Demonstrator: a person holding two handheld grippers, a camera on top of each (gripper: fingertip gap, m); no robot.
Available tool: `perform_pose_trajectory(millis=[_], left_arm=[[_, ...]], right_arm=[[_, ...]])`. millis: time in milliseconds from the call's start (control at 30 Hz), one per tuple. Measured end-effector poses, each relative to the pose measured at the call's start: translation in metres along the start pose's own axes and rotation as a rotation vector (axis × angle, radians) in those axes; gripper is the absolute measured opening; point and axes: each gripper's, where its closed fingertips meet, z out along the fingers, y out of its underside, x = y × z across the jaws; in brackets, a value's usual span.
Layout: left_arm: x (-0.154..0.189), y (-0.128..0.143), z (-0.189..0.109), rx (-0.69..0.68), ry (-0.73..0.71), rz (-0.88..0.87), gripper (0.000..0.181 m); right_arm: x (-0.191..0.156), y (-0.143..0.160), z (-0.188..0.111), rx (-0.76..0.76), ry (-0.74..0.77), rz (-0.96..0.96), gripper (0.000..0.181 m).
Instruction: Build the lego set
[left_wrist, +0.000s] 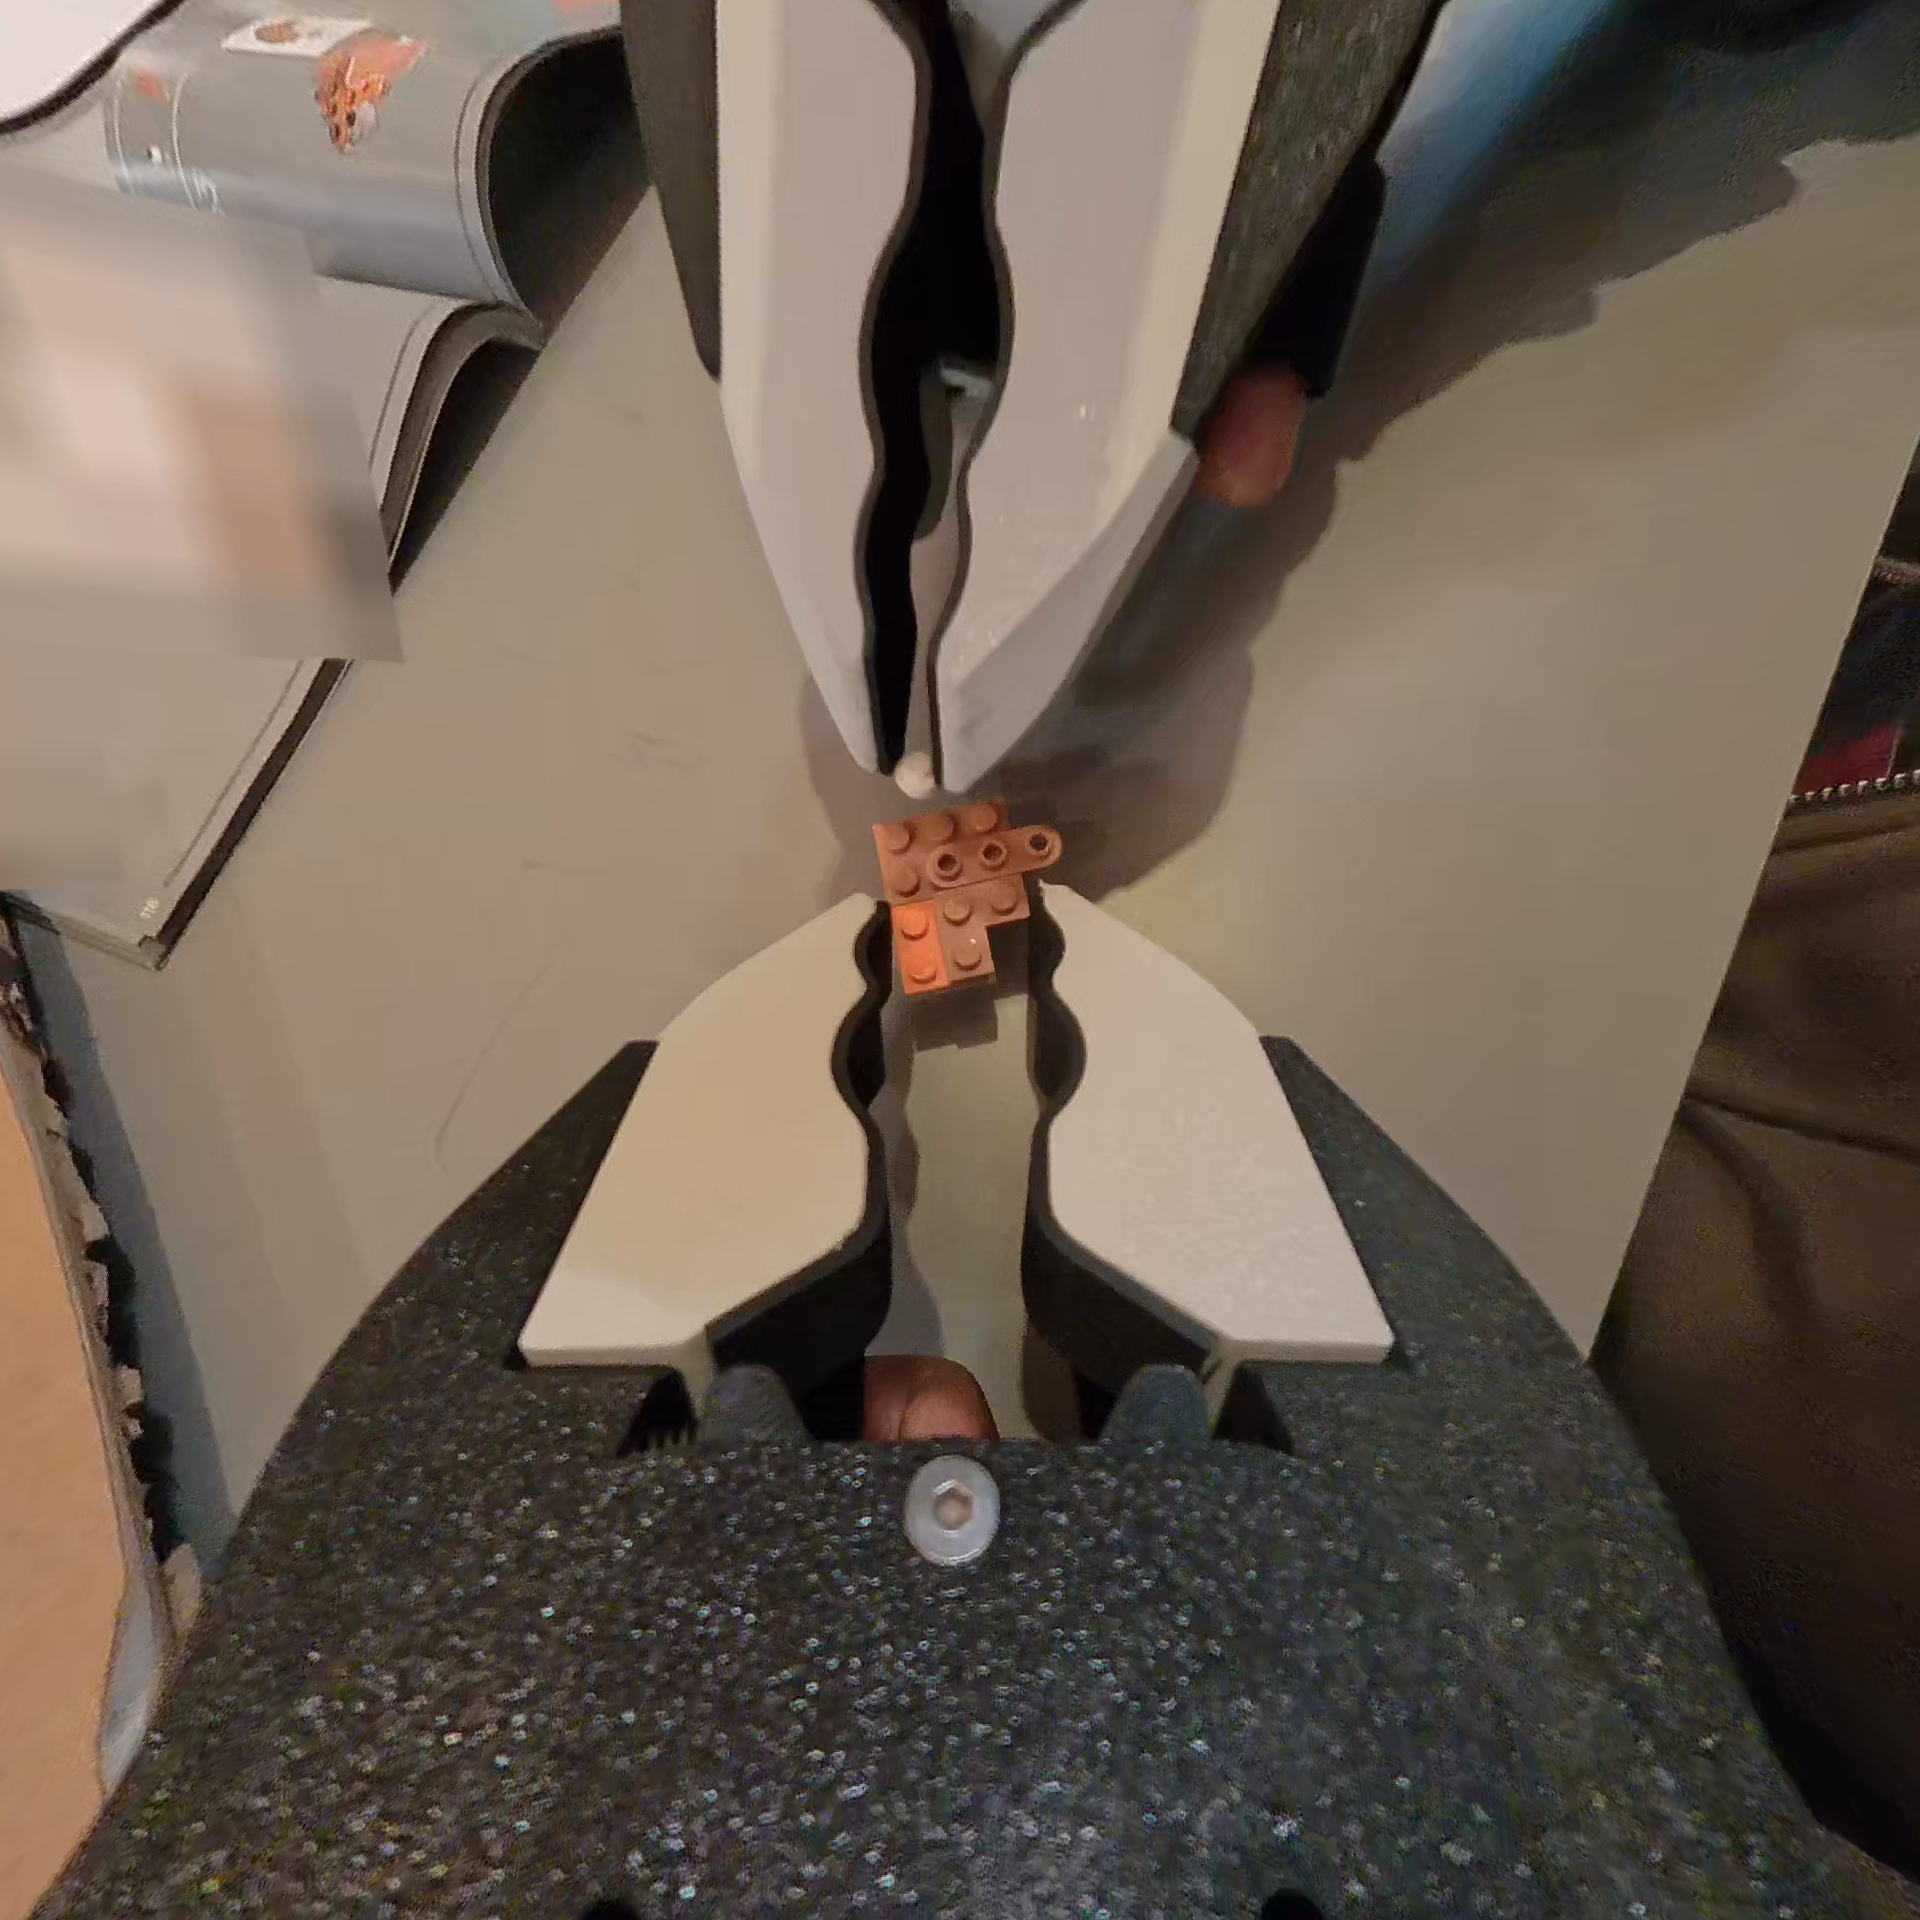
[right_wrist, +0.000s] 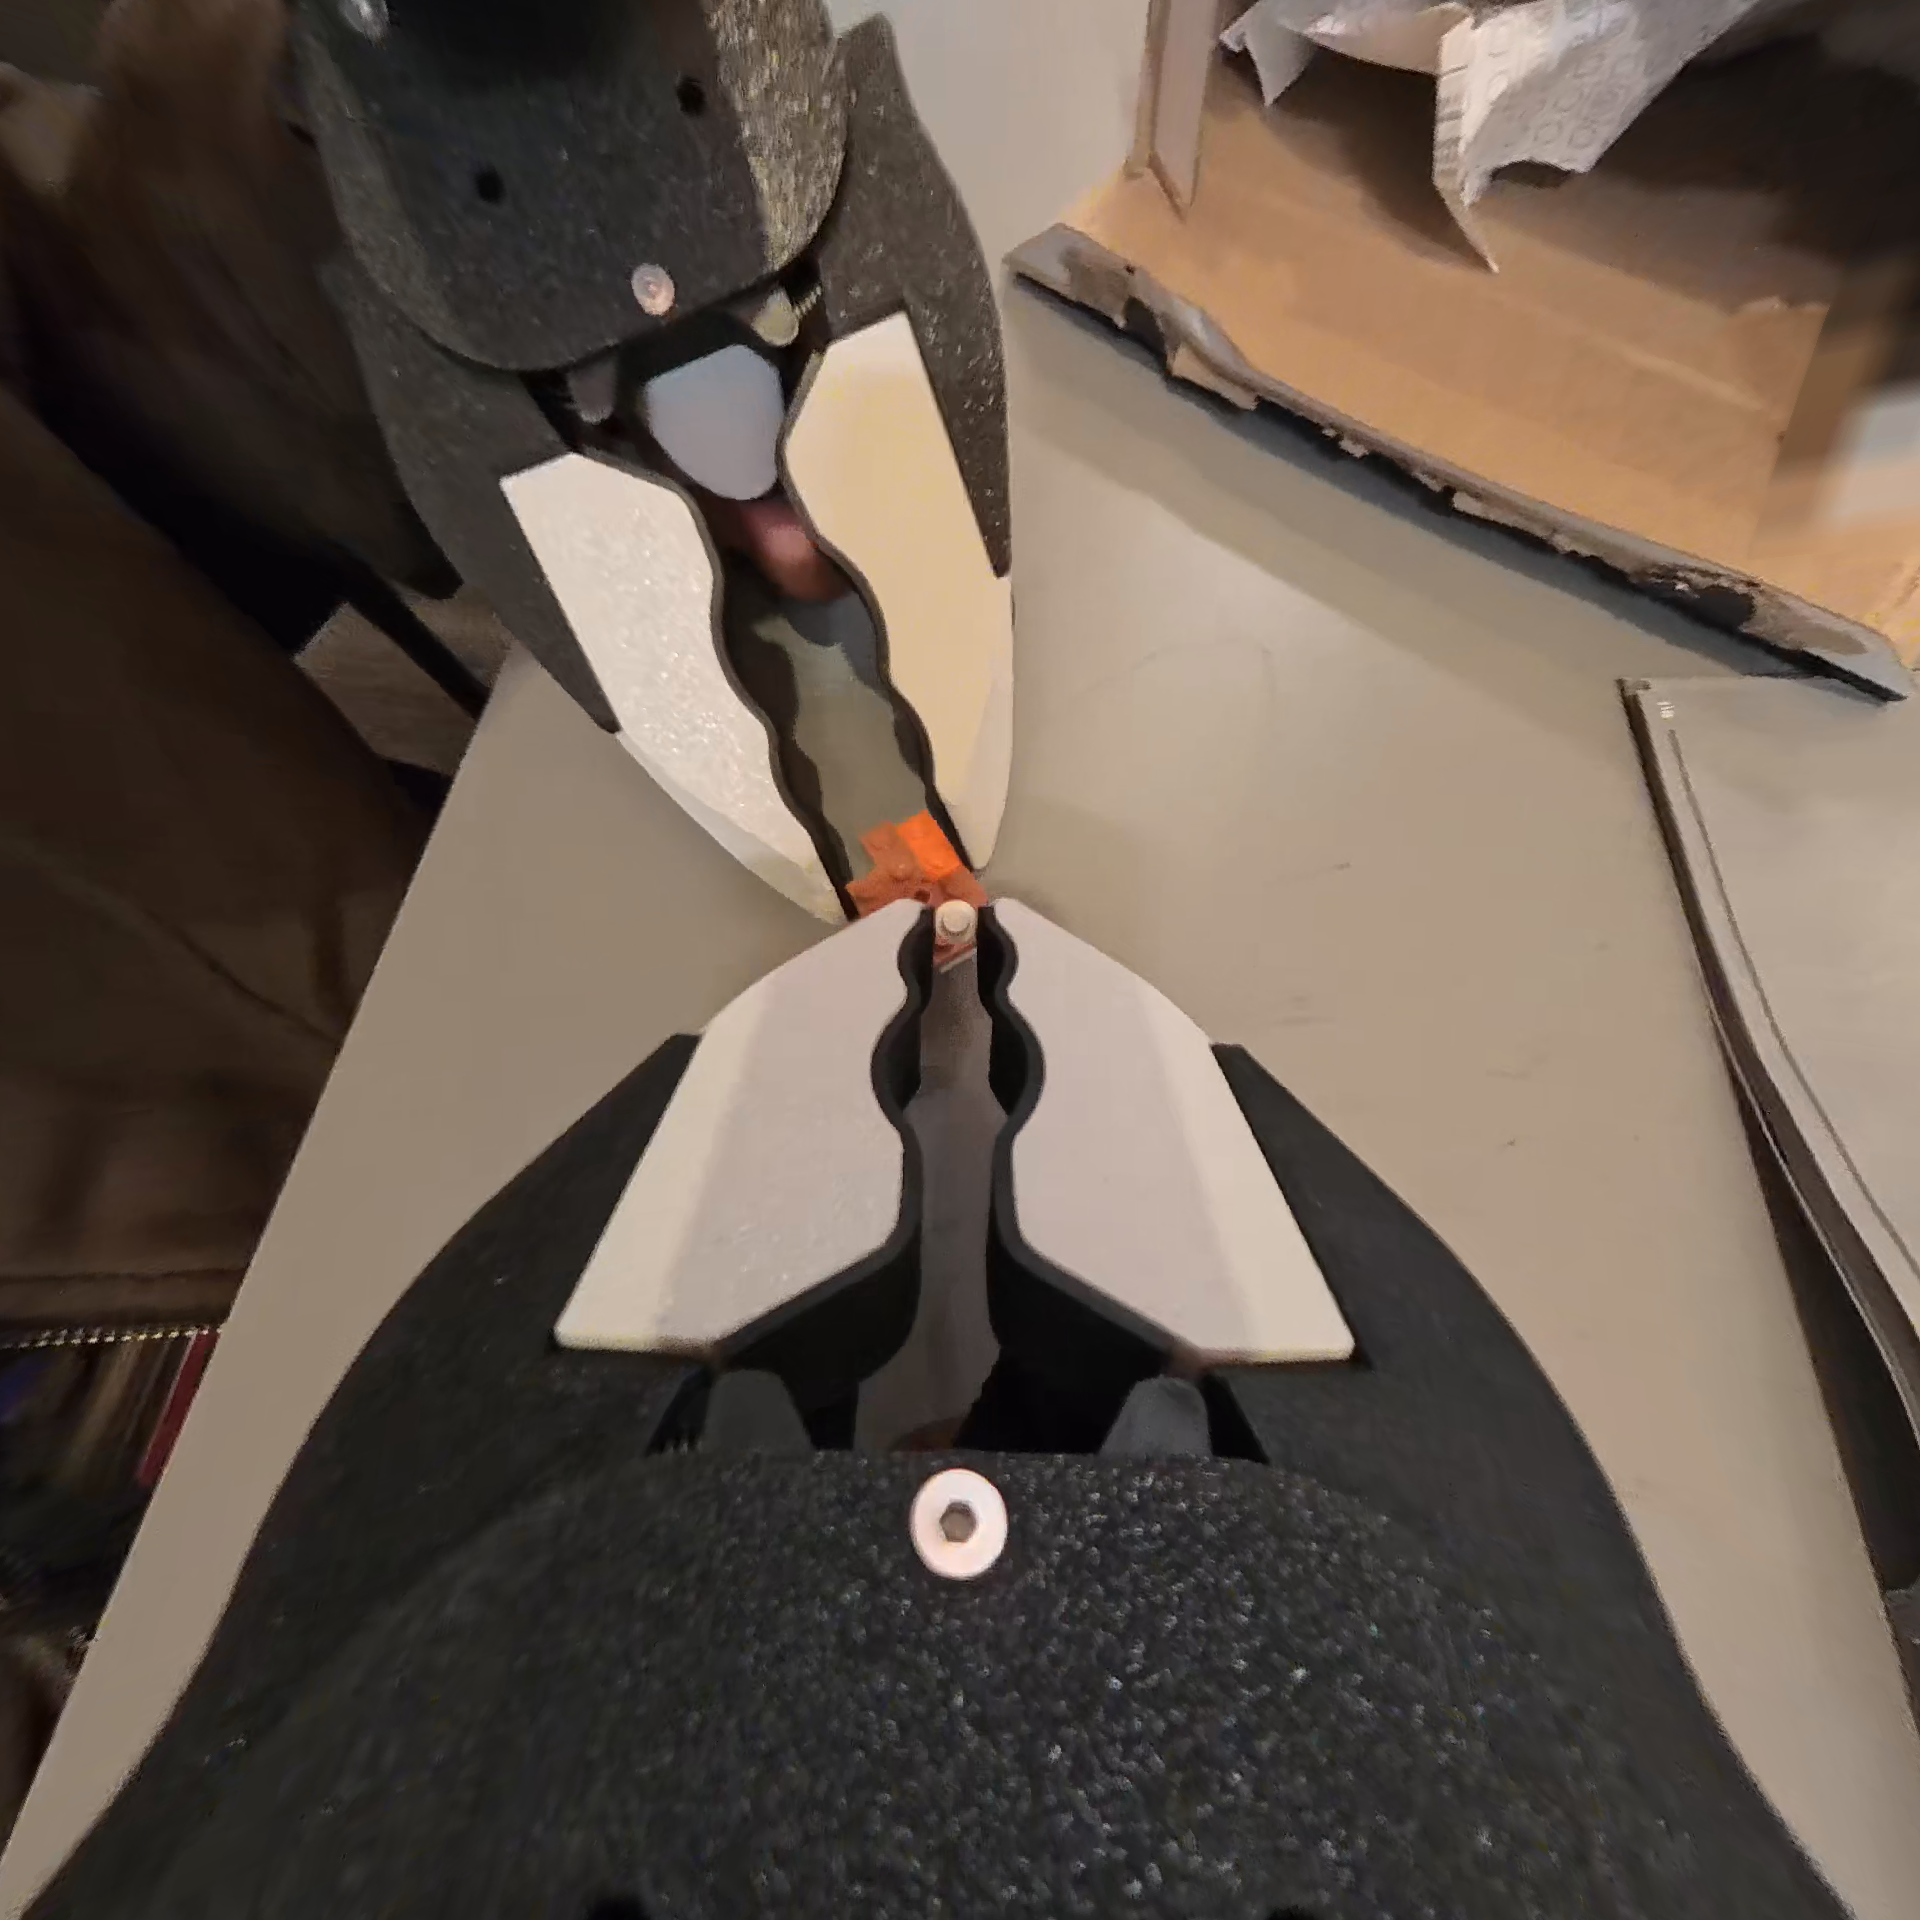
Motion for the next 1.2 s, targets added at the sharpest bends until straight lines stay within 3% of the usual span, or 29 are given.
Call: perform_pose_trajectory(millis=[900,1067,1200], left_arm=[[0.005,-0.011,0.0,0.05,0.017,0.019,0.025],[0.002,-0.015,-0.005,0.061,0.022,0.018,0.025],[0.001,-0.025,-0.013,0.076,0.042,0.03,0.025]], right_arm=[[-0.006,0.008,-0.006,0.016,0.024,-0.027,0.015],[-0.008,0.001,-0.021,0.103,0.043,-0.145,0.02],[-0.01,0.004,-0.032,0.118,0.125,-0.368,0.024]])
